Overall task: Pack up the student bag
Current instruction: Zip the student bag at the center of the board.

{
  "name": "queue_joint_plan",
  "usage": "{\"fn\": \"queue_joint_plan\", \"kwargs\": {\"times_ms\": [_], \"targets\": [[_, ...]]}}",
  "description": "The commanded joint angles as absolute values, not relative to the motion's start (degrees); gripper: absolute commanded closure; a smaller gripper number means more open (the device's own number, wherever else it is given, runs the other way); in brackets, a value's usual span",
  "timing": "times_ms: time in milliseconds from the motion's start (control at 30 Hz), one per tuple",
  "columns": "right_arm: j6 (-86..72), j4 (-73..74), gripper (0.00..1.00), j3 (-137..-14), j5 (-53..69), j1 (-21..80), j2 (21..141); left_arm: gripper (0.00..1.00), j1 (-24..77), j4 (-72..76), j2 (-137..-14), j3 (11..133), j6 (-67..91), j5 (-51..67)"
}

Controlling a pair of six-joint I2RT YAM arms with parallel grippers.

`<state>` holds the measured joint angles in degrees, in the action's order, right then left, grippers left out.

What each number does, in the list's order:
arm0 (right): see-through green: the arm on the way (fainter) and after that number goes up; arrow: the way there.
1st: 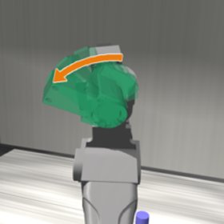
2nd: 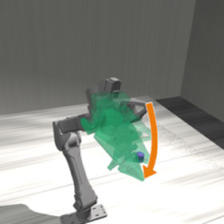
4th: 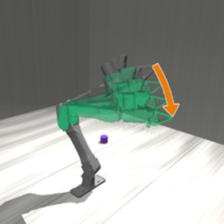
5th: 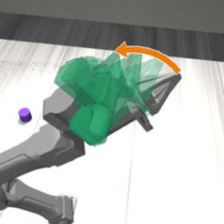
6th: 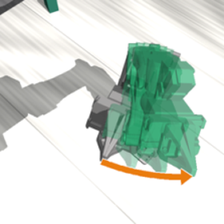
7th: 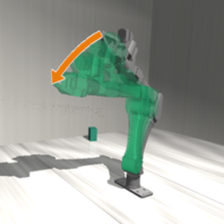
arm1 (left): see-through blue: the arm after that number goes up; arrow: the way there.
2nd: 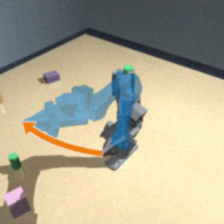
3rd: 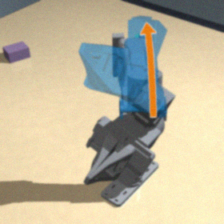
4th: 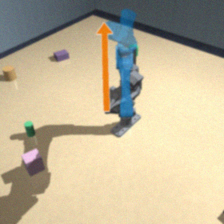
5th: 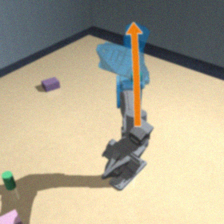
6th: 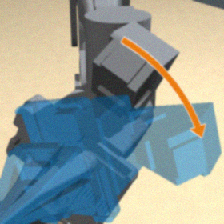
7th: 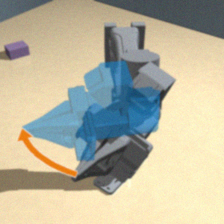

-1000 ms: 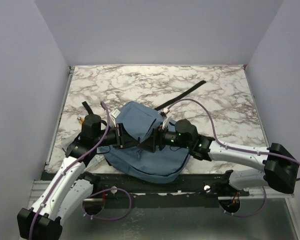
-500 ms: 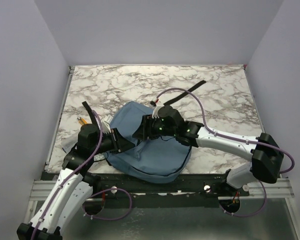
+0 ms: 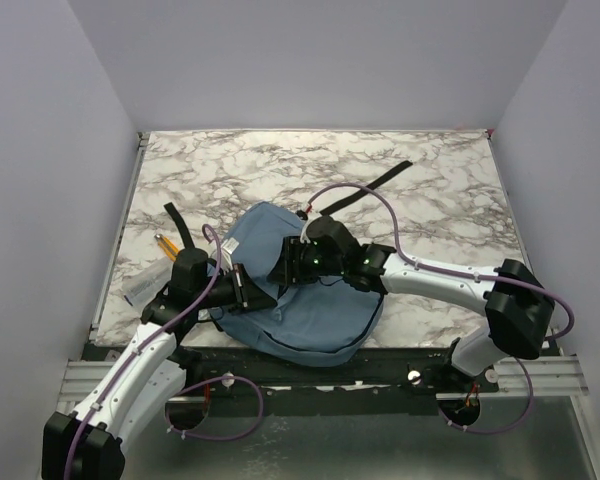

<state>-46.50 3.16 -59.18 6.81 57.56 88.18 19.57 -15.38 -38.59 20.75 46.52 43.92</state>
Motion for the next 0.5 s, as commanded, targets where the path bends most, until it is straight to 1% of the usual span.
{"fn": "queue_joint_plan", "kwargs": {"times_ms": [0, 133, 300, 467], "targets": [[-46.25, 7.22, 0.48, -59.08, 4.85, 57.31, 89.75, 0.9, 19.69, -13.4, -38.8, 19.77, 47.01, 46.08], [-45.61, 8.77, 0.47, -58.63, 2.69, 57.33, 88.67, 0.9, 19.69, -13.27, -39.09, 19.68, 47.0, 45.96], [-45.28, 9.47, 0.46, -58.62, 2.78, 57.39, 89.24, 0.91, 19.69, -13.14, -40.18, 19.75, 46.82, 46.33], [-42.35, 12.41, 0.4, -60.23, -2.62, 57.92, 88.96, 0.91, 19.69, -13.12, -40.24, 19.73, 46.91, 46.4]]}}
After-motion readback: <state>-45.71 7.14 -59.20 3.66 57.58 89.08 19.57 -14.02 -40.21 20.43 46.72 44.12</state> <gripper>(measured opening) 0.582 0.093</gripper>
